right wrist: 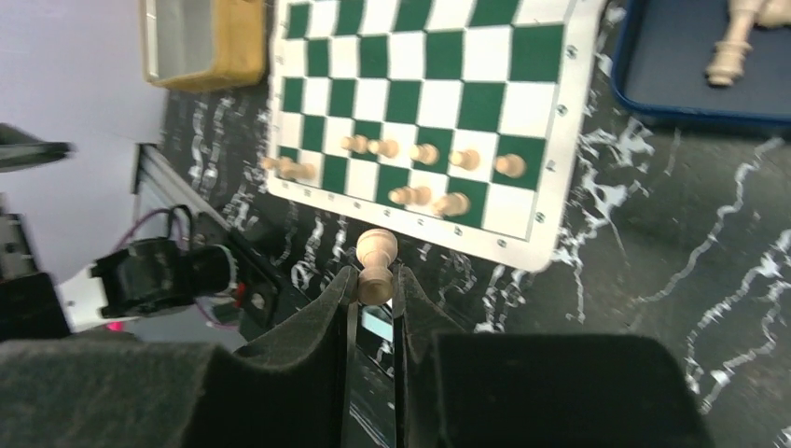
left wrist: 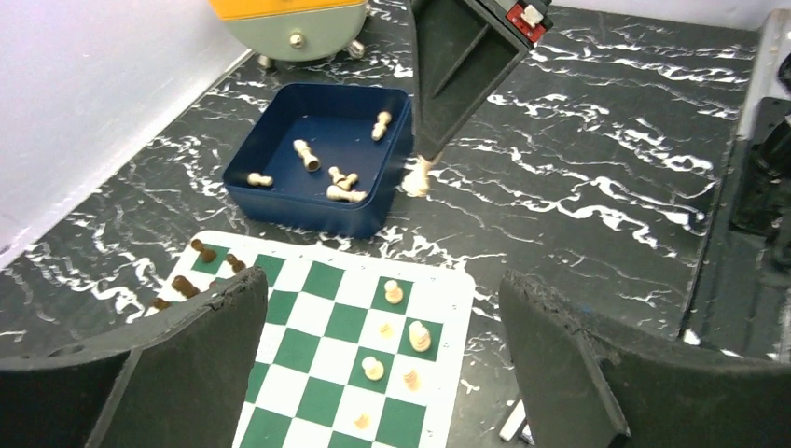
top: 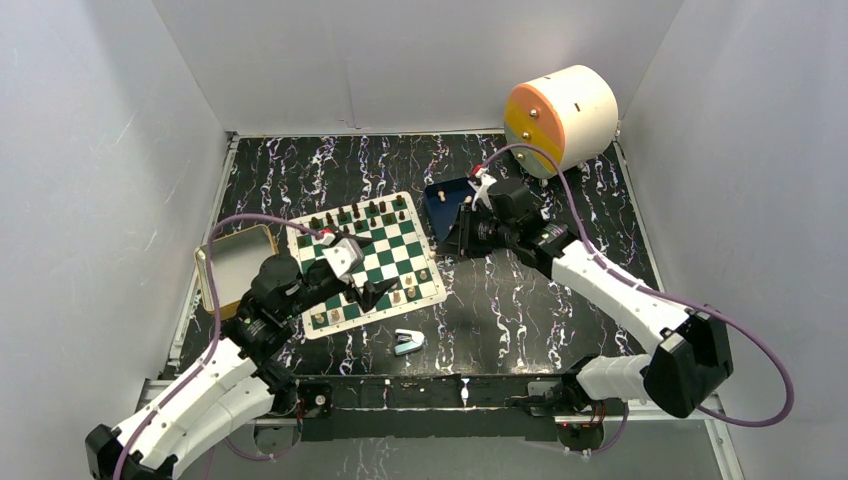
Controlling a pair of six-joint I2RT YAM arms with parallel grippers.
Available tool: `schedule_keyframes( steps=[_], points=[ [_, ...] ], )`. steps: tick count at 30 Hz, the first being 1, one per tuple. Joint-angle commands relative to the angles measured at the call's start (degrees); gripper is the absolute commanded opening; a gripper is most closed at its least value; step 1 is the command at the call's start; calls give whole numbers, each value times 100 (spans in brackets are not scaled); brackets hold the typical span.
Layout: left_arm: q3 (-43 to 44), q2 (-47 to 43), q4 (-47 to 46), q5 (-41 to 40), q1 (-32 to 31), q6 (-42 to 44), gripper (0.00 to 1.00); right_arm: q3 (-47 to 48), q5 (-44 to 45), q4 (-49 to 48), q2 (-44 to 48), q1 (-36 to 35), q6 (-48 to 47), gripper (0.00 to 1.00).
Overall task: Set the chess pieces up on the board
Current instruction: Place the chess piece on the chessboard.
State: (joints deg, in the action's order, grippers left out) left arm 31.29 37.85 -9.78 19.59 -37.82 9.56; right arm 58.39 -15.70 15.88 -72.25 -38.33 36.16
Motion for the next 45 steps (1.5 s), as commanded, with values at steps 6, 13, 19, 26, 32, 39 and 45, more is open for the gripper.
schedule_keyframes(
  steps=[6, 13, 19, 26, 32, 39, 45],
  points=[
    [-102, -873, 1319, -963, 8, 1069, 92, 845, 883, 1499, -978, -411, -676, 22],
    [-129, -1389, 1329, -1649, 4, 998, 91, 1575, 1420, 1923, -2147, -865, -819, 23],
    [-163, -1799, 1437, -2160, 4, 1116, 92, 2032, 1875, 2116, -2881, -1094, -830, 24],
    [-198, -2073, 1466, -2301, 11, 1177, 92, 2297, 2106, 2330, -3360, -1302, -839, 25],
    [-176, -2105, 1480, -2199, 4, 1198, 92, 2273, 2219, 2314, -3548, -1390, -820, 25],
    [-193, -2184, 1457, -2182, 8, 1187, 93, 2245, 2348, 2256, -3575, -1424, -839, 25],
    [-195, -2187, 1453, -2144, 6, 1188, 93, 2300, 2522, 2338, -3606, -1465, -814, 26]
  ],
)
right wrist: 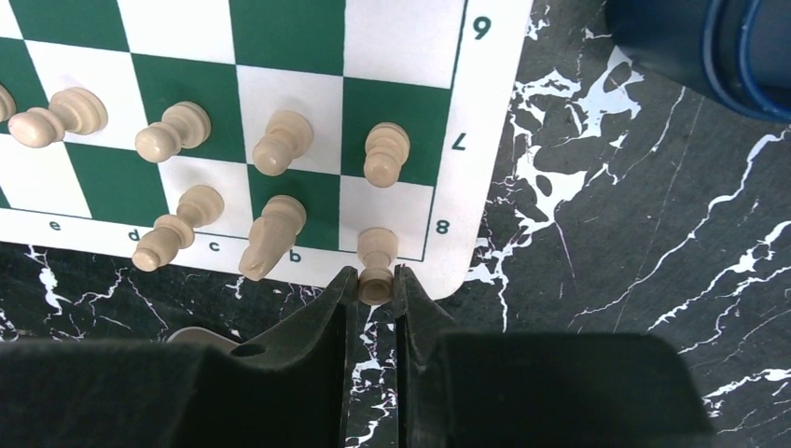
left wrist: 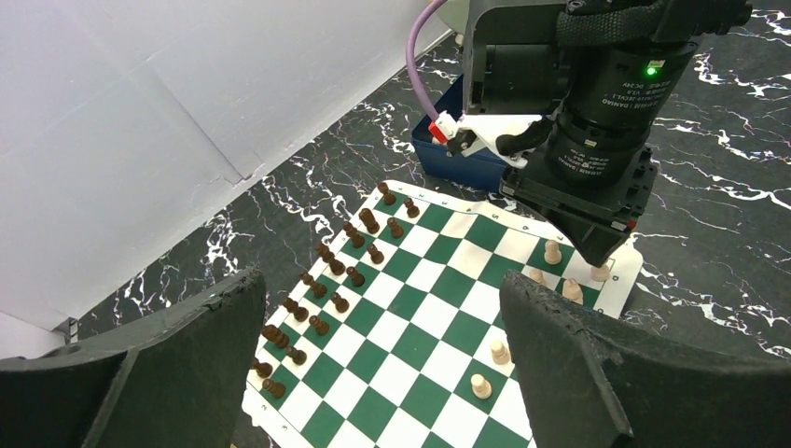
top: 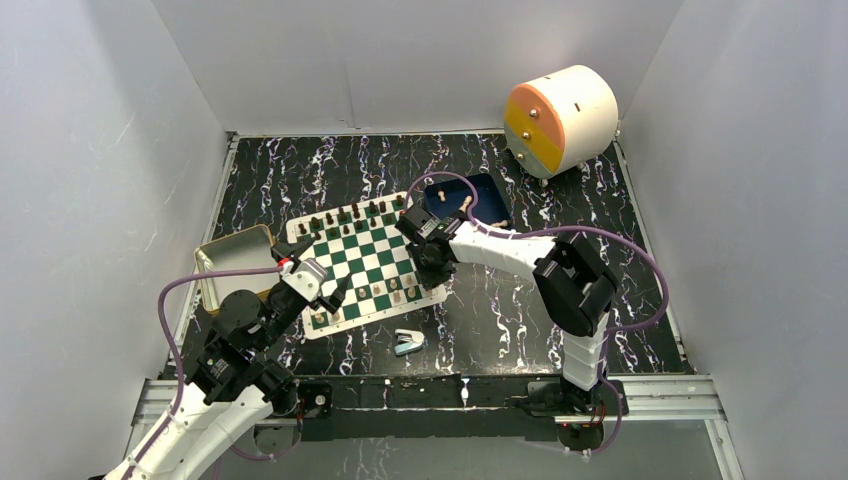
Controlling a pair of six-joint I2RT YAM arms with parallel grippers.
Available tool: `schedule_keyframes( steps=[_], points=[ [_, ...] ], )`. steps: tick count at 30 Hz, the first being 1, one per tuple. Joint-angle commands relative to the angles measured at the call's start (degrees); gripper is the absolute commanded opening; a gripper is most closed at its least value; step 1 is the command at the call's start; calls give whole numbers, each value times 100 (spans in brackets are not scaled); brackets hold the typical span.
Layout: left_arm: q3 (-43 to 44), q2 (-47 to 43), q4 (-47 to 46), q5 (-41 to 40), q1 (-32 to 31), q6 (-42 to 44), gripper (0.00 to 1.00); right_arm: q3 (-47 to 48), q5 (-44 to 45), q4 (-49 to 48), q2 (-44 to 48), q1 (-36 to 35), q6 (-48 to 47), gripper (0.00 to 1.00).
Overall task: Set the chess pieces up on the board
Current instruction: Place the chess piece on the chessboard.
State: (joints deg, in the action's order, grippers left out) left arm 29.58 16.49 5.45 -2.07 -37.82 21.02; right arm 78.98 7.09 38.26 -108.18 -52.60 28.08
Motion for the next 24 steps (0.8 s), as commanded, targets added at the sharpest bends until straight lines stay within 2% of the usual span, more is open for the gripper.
schedule_keyframes(
  steps=[1, 13, 24],
  points=[
    [-15, -48, -66, 23, 8, 43, 92, 256, 275, 121, -3, -39, -2, 25],
    [3, -67, 21, 53, 3, 24, 92, 367, 337, 21, 41, -46, 31, 26],
    [15, -33, 62, 57, 4, 49, 93, 685, 316, 147, -344, -52, 14, 26]
  ],
)
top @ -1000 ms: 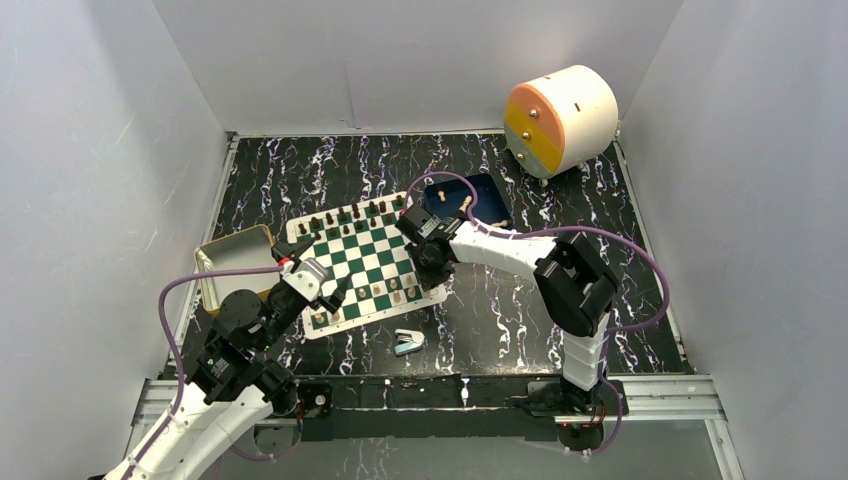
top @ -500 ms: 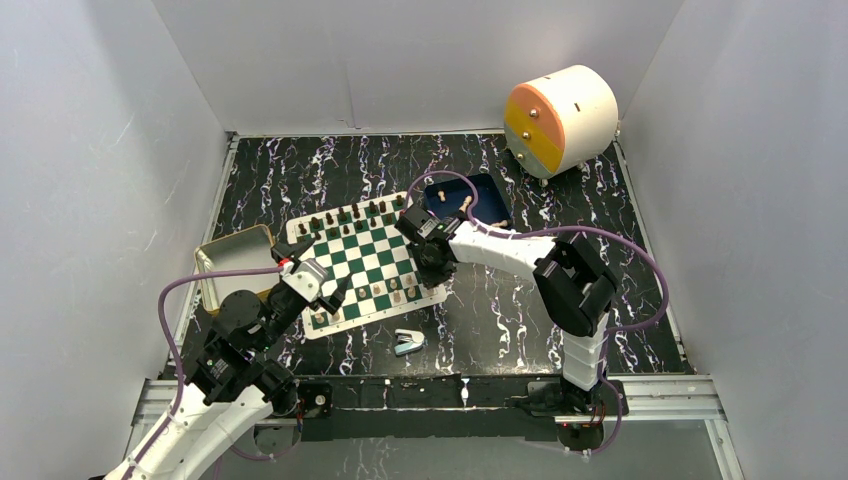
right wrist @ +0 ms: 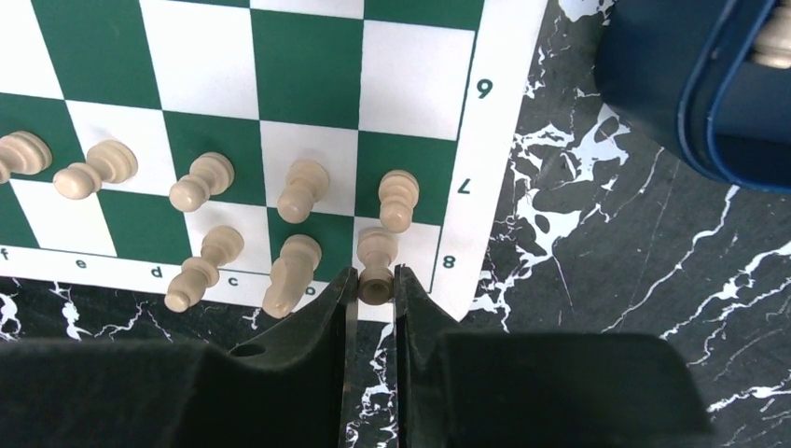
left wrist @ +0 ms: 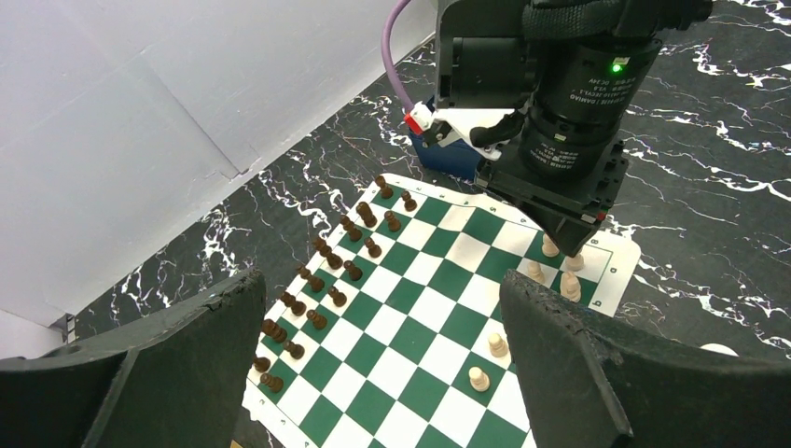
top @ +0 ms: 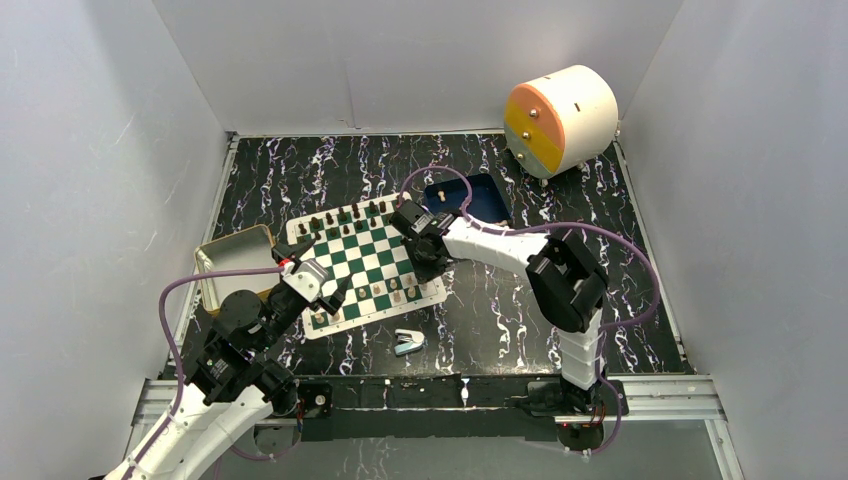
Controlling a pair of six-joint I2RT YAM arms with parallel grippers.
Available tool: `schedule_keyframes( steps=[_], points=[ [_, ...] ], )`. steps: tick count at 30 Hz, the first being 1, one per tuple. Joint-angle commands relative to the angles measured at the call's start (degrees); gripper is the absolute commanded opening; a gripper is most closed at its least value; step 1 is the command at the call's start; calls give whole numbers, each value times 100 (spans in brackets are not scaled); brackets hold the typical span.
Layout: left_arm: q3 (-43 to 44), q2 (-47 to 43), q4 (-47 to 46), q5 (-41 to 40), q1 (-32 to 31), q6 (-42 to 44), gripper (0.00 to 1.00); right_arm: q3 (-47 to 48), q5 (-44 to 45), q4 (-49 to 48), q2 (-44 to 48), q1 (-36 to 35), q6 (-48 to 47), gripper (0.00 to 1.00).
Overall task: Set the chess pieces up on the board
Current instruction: Place the chess piece on the chessboard.
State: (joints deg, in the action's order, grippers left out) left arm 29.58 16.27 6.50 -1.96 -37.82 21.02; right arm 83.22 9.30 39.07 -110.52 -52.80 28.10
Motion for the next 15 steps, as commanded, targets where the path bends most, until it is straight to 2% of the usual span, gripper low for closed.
schedule_keyframes(
  steps=[1, 15],
  points=[
    [29, -4, -20, 47, 8, 58, 92, 273, 84, 72, -143, -37, 12, 26],
    [29, -36, -16, 46, 3, 70, 93, 594, 219, 628, -259, -93, 28, 27]
  ],
)
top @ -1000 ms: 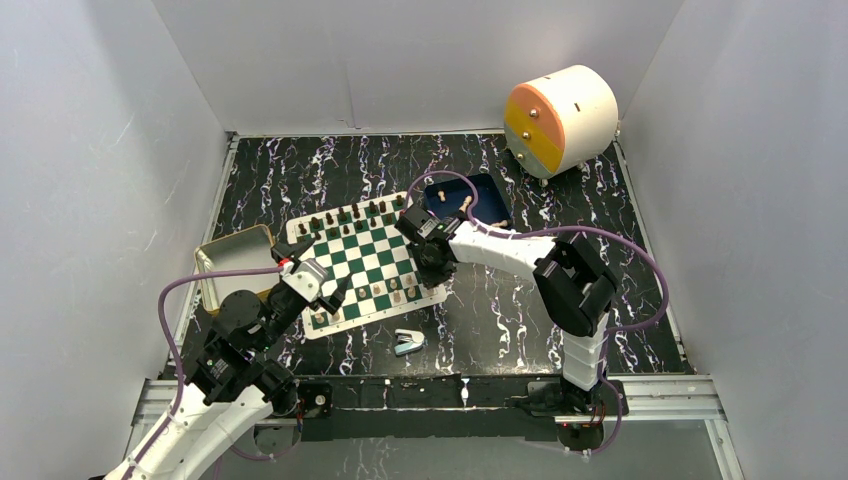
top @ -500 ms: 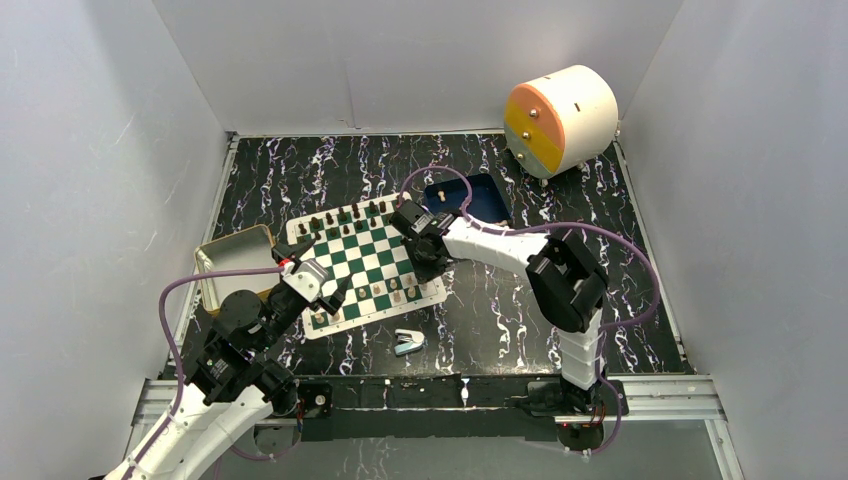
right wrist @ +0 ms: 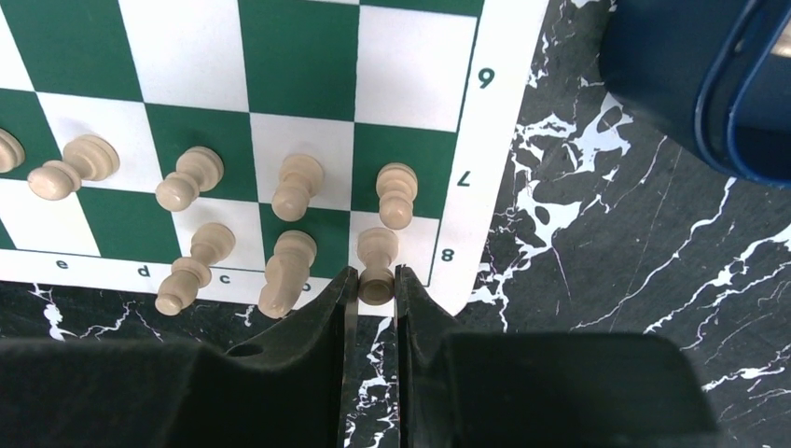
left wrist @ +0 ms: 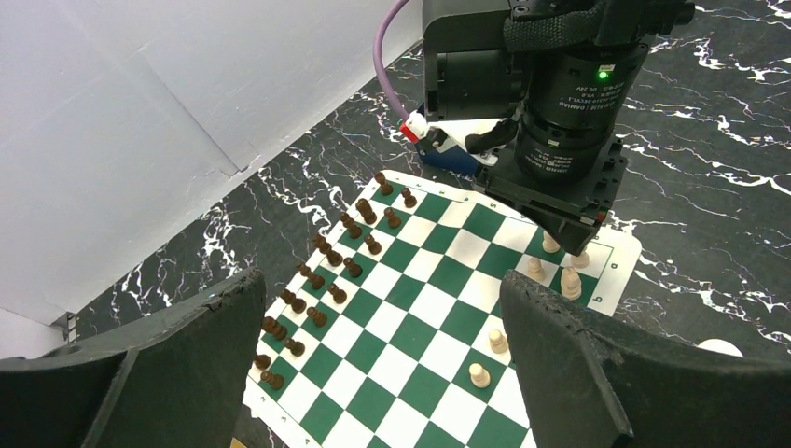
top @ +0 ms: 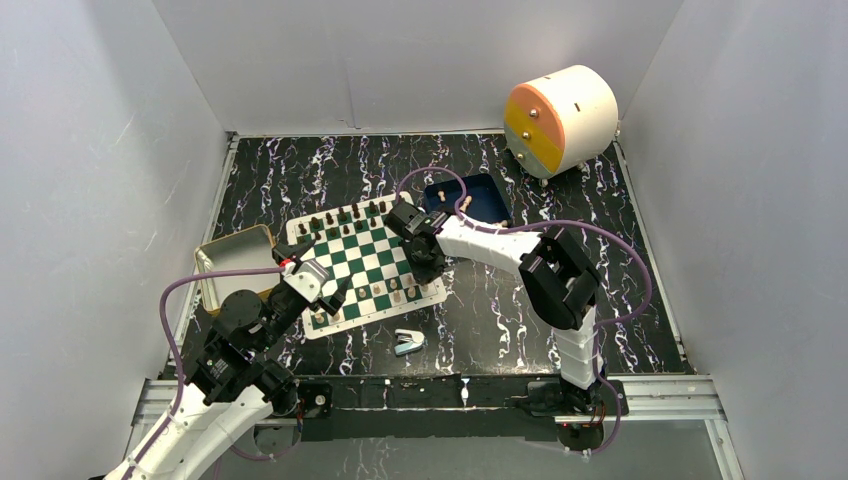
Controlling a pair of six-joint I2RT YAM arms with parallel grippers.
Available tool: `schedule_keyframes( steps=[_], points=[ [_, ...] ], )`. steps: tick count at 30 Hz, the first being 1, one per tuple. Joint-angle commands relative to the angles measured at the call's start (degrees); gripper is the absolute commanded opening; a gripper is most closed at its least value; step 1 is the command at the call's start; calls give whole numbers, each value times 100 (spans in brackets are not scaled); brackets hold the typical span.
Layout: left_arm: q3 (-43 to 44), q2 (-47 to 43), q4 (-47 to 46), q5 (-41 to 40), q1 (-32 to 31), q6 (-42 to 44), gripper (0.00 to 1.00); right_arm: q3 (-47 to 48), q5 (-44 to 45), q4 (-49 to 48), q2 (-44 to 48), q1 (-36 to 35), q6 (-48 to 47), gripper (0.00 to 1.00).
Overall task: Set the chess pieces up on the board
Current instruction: Place the chess piece on the chessboard.
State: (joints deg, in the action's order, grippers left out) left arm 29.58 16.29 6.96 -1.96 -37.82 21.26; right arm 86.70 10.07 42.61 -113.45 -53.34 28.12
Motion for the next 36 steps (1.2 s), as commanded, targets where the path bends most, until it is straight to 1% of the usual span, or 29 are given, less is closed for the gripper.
schedule_keyframes(
  steps=[1, 12, 17, 22, 25, 29, 32, 35, 36],
  points=[
    [25, -42, -61, 46, 3, 45, 93, 237, 142, 266, 60, -40, 33, 27],
    [34, -38, -55, 99, 3, 19, 93, 187, 182, 249, 30, -54, 71, 27],
    [30, -41, -46, 90, 6, 19, 93, 150, 120, 138, 3, -61, 96, 34],
    [16, 68, -89, 148, 3, -22, 93, 429, 7, 208, 13, -59, 170, 46],
    [42, 163, -89, 184, 4, -122, 93, 493, 136, 267, 91, -61, 205, 56],
    [-2, 324, -184, 111, 6, -387, 94, 492, 312, 263, 345, -56, 273, 63],
    [-61, 589, -451, -347, 8, -880, 94, 558, 593, 256, 551, -17, 288, 72],
    [53, 1057, -566, -1035, 3, -1685, 94, 517, 840, 19, 846, 103, 218, 82],
    [116, 1250, -556, -1300, 10, -2001, 95, 452, 856, -155, 970, 169, 140, 88]
  ],
)
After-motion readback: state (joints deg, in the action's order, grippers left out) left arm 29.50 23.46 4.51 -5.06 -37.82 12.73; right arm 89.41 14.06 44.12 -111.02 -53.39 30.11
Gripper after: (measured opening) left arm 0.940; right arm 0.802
